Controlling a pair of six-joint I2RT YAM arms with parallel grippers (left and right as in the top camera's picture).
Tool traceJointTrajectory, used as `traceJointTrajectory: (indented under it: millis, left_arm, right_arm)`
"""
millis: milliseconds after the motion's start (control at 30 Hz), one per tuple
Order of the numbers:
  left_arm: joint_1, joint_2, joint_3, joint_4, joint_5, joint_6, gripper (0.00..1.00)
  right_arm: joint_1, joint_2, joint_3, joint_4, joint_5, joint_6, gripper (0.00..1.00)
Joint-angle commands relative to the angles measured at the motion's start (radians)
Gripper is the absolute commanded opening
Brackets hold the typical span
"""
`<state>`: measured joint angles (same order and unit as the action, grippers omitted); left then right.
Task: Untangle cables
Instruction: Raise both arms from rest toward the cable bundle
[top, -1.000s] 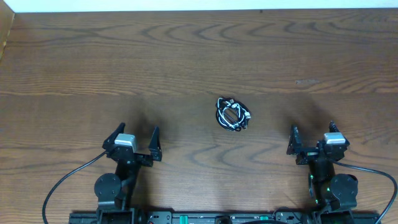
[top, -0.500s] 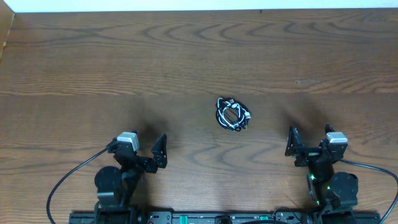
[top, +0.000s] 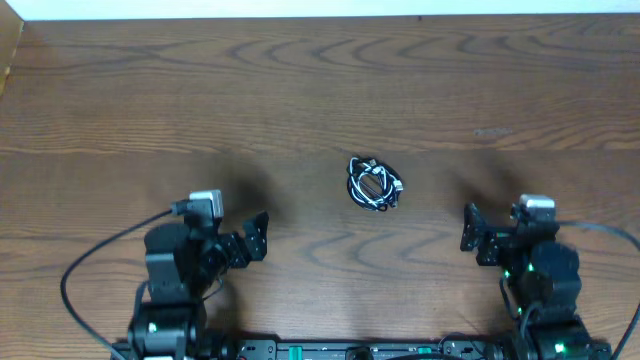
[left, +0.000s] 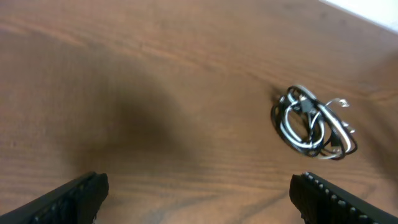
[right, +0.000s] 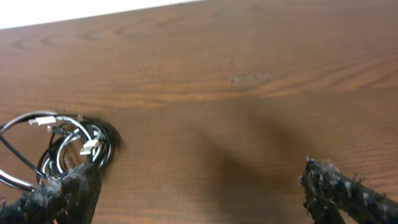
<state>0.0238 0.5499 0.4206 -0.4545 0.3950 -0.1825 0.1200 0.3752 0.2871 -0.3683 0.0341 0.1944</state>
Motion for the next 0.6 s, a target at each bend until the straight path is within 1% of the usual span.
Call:
traceJointTrajectory:
  millis: [0, 167, 233, 267, 333, 433, 500, 567]
  left_arm:
    - [0.003, 0.110, 0.106, -0.036, 0.017, 0.013, 0.98]
    - [0.003, 0.263, 0.265, -0.156, 0.043, 0.013, 0.98]
    - [0.003, 0.319, 0.328, -0.229, 0.043, 0.013, 0.98]
    - [0.003, 0.364, 0.377, -0.296, 0.042, 0.013, 0.98]
    - [0.003, 0.417, 0.429, -0.383, 0.041, 0.013, 0.98]
    - [0.003, 0.473, 0.481, -0.509, 0.039, 0.015, 0.98]
    - [0.003, 0.495, 0.504, -0.615, 0.031, 0.060, 0.98]
    - [0.003, 0.497, 0.505, -0.684, -0.019, 0.069, 0.98]
  right_arm:
    - [-0.008, 0.111, 0.090, -0.034, -0.026, 0.010, 0.99]
    - [-0.008, 0.315, 0.245, -0.185, -0.049, 0.006, 0.99]
    - [-0.008, 0.395, 0.304, -0.244, -0.049, 0.006, 0.99]
    - [-0.008, 0.451, 0.348, -0.282, -0.048, 0.006, 0.99]
    - [-0.008, 0.520, 0.401, -0.318, -0.051, 0.000, 0.99]
    - [-0.008, 0.607, 0.468, -0.370, -0.068, 0.000, 0.99]
    - [-0.008, 0.653, 0.507, -0.403, -0.068, -0.001, 0.99]
    - [-0.008, 0.677, 0.530, -0.433, -0.068, -0.001, 0.99]
